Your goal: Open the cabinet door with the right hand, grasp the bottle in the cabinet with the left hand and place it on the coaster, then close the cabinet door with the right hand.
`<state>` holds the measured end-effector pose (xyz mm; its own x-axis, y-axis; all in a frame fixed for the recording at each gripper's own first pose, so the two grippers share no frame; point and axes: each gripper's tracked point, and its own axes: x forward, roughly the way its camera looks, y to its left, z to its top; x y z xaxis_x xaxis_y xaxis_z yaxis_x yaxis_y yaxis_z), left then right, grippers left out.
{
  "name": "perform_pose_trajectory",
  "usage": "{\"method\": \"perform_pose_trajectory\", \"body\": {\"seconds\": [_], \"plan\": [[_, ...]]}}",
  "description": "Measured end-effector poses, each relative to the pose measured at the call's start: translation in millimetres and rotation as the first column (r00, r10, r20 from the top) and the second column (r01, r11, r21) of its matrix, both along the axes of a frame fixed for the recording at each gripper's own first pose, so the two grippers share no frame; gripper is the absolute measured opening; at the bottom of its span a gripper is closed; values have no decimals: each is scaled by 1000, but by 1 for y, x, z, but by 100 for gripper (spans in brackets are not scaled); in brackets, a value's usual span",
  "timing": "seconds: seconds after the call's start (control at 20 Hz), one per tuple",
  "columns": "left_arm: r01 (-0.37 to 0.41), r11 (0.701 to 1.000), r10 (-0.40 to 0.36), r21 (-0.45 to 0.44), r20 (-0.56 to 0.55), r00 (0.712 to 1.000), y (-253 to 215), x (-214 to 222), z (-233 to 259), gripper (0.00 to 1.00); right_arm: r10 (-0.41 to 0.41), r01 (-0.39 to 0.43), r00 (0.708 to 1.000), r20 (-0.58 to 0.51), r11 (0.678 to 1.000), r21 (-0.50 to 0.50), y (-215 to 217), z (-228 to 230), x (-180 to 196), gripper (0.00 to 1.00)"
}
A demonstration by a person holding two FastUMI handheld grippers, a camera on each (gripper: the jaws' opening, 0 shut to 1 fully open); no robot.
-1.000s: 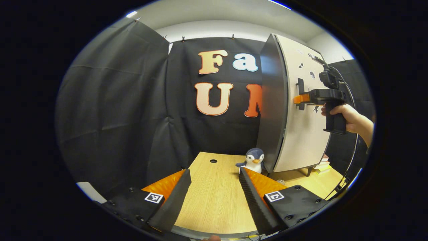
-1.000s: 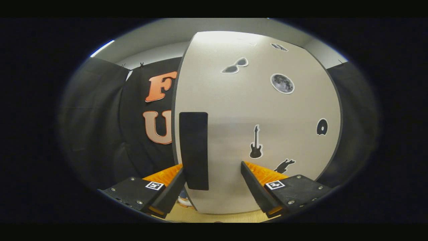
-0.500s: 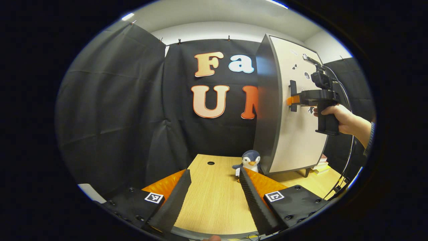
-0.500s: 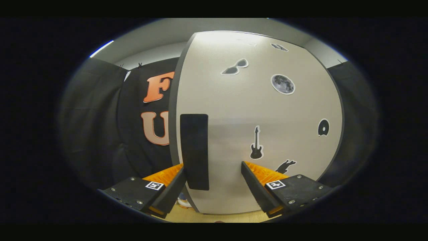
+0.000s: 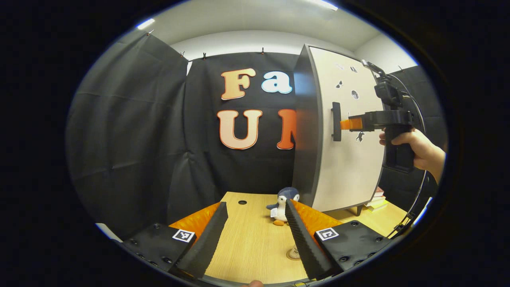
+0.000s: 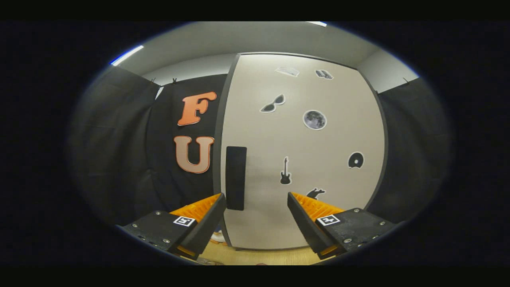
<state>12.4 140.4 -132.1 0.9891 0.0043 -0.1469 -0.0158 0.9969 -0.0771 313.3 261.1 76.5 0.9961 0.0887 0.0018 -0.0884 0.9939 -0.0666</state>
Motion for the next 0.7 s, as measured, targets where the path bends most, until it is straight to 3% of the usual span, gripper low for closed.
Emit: {"method": "perform_pose_trajectory", "body": {"seconds": [0.7], "plan": [[101, 994, -104, 47, 62, 993, -107, 23, 65, 94, -88, 90, 994, -60, 996, 22, -93, -17, -178, 95]]}}
